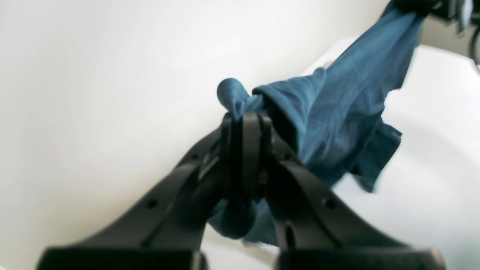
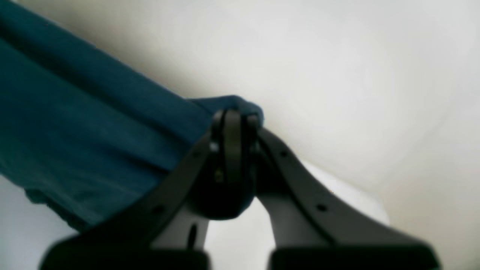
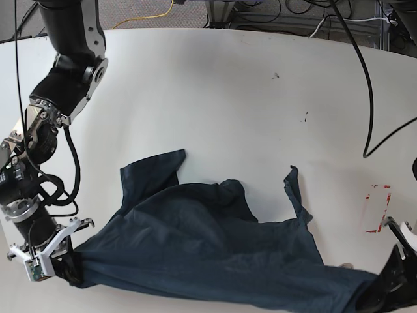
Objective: Layout the t-shirt on the table in an organized manner, then fold the t-shirt properly
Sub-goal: 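Lift the shirt with both grippers and shake it out above the table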
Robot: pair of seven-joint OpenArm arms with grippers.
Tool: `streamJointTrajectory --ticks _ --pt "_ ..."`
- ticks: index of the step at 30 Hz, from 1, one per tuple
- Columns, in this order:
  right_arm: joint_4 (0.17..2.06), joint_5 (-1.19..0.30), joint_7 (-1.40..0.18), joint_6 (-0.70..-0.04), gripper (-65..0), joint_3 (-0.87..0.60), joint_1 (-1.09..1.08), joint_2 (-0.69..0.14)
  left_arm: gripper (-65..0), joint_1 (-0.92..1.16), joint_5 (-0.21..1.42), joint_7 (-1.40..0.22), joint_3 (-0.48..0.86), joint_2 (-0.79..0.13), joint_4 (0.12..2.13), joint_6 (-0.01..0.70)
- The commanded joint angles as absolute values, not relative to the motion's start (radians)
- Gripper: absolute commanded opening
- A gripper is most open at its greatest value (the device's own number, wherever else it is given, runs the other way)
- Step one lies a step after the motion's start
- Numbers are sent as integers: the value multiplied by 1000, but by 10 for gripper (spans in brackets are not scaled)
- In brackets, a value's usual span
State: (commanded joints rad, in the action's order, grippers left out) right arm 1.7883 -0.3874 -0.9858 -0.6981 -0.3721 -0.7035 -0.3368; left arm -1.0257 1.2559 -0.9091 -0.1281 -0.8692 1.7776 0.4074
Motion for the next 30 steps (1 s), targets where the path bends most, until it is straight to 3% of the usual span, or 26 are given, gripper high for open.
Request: streamJointTrajectory --ticks 8,15,22,30 --pt "1667 -387 -986 -698 -648 -311 -912 -390 -650 -1300 1308 -909 -205 -869 1652 407" --pt "1534 -387 -986 -698 -648 -222 -1125 -443 -650 -1309 1316 -909 -277 -860 1504 407" --pt "1435 -386 -986 -698 -648 -148 -1293 -479 -650 -1309 1316 -911 -305 -788 1419 407" --pt "1431 -386 -1029 -698 -648 -94 -1306 -493 -650 -1309 1316 -911 -360 -748 1382 407"
